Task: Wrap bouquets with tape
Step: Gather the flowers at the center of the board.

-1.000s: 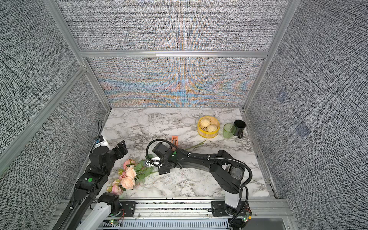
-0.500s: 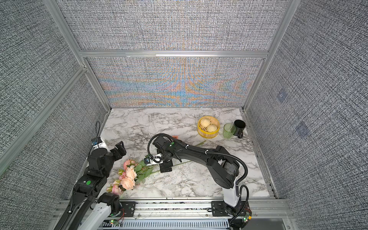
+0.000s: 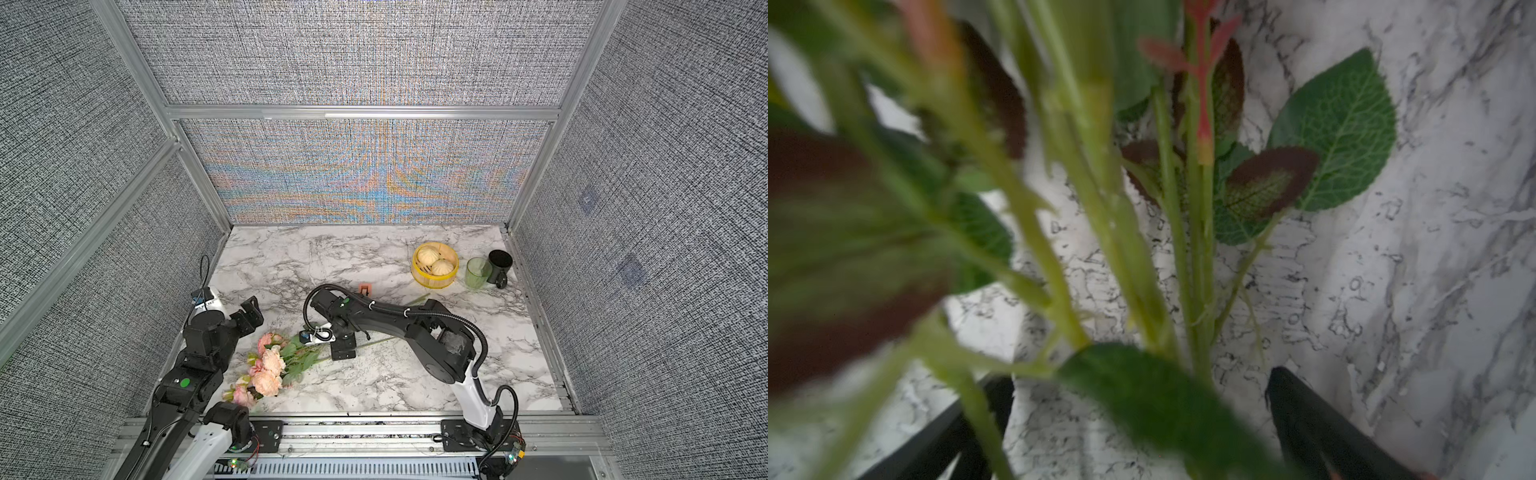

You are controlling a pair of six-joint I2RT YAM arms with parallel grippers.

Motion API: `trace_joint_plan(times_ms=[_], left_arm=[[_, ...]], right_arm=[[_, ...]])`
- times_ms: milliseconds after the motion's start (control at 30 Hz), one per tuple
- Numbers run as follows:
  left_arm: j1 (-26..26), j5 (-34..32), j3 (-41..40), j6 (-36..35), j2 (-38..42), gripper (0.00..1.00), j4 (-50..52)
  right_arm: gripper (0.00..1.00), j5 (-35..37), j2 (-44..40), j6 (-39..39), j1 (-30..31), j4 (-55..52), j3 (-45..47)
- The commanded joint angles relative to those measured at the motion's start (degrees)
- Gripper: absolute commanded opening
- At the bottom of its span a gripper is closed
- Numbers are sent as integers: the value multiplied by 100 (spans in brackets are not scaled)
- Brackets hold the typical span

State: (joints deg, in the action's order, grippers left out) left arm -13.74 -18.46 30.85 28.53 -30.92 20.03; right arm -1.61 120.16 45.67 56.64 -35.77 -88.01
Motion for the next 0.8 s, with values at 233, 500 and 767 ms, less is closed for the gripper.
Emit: trace_joint_plan(times_ms=[233,500,767], left_arm=[[3,-26,0,-32,-3,90,-104],[3,24,17,-39,-64,90,-164],[0,201,92,12,-181,90,-306]], right_arm=[[37,284,219,-370,-108,-200,-8],[11,177,40,-1029,11,-438,329],[7,-128,-249,-622,57,25,978]])
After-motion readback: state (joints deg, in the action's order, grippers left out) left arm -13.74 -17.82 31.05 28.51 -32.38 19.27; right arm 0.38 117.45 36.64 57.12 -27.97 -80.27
